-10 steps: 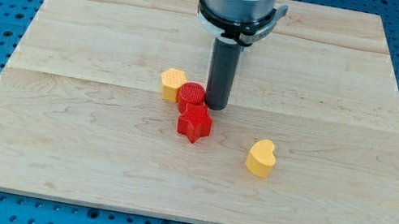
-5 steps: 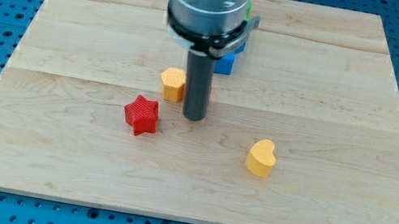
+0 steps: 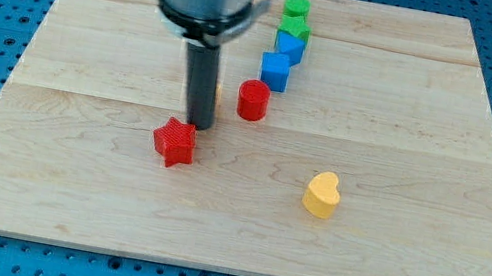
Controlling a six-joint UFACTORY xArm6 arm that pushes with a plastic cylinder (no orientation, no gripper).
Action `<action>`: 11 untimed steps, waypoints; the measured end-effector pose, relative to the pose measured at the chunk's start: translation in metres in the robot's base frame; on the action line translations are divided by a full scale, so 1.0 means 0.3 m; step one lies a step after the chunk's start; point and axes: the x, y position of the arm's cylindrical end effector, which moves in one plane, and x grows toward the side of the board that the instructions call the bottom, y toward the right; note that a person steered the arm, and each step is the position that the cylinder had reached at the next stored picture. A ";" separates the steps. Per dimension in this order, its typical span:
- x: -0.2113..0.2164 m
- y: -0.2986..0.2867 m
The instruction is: Move the yellow hexagon bottom right to the red circle
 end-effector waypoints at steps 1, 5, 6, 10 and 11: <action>-0.025 -0.089; -0.089 0.120; -0.052 -0.030; -0.157 0.107; -0.145 0.056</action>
